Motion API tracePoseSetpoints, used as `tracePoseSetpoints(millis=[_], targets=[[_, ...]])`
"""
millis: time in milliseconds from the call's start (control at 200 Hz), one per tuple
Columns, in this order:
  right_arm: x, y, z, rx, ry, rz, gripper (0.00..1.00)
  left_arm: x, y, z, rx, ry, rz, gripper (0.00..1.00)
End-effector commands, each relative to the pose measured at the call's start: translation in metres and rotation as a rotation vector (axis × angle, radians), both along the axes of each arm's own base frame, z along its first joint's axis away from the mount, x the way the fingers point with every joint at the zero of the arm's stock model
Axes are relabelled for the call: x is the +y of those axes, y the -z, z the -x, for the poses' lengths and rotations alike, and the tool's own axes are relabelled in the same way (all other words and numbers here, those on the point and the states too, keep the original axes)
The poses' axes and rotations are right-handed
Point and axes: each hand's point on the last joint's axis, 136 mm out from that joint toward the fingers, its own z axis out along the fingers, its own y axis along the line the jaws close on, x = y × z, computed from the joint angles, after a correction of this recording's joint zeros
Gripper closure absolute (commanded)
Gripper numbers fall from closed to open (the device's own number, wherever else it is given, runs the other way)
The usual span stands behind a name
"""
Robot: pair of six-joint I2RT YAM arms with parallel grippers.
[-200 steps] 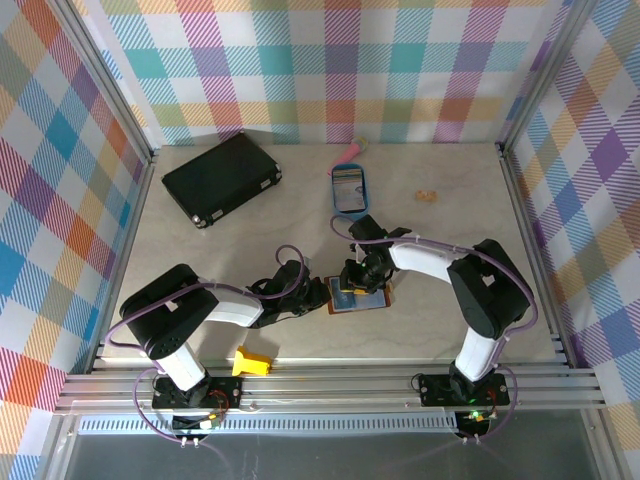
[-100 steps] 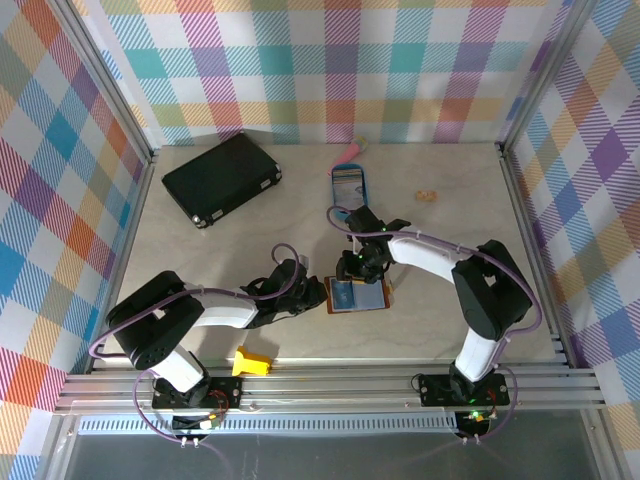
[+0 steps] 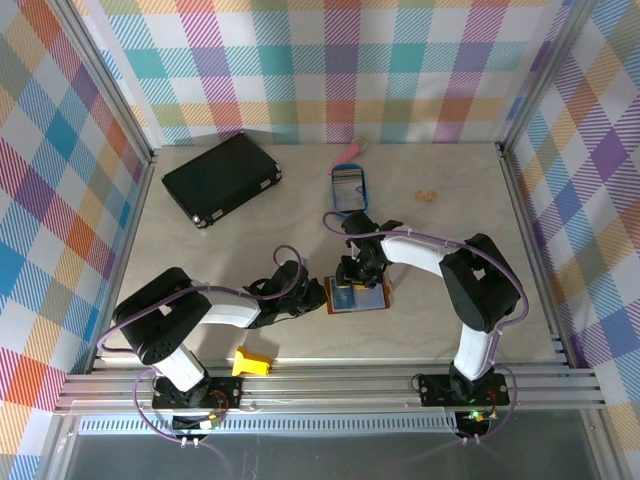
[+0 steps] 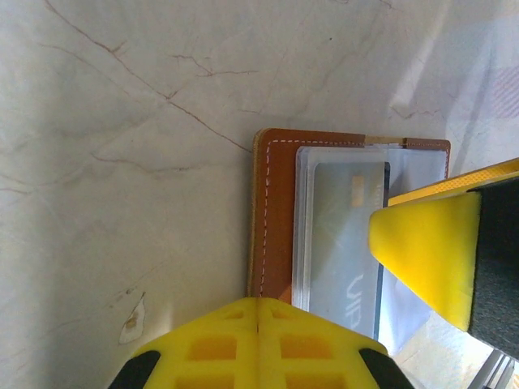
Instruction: Put the credit cards into the card holder
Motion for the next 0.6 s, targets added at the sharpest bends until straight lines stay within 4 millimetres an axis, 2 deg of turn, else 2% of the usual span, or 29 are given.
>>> tracePoseSetpoints(millis=[0,415,510,595], targets=[[0.010,-0.001,0.003,0.018,-0.035,-0.032,0.61,-0.005,-0.001,-0.002,-0.012,0.015,0.016,1.00],[0.021,-0.008,0.009,0.032,-0.022,-0.122,0.71,-0.006,0.004,-0.002,-0.003,0.015,0.023,1.00],[0.022,-0.009,0.009,0.032,-0.016,-0.128,0.70,-0.006,0.004,-0.002,-0.004,0.014,0.023,1.00],[0.015,-0.013,0.006,0.008,-0.012,-0.091,0.63,-0.005,0.001,-0.002,-0.009,0.009,0.020,1.00]])
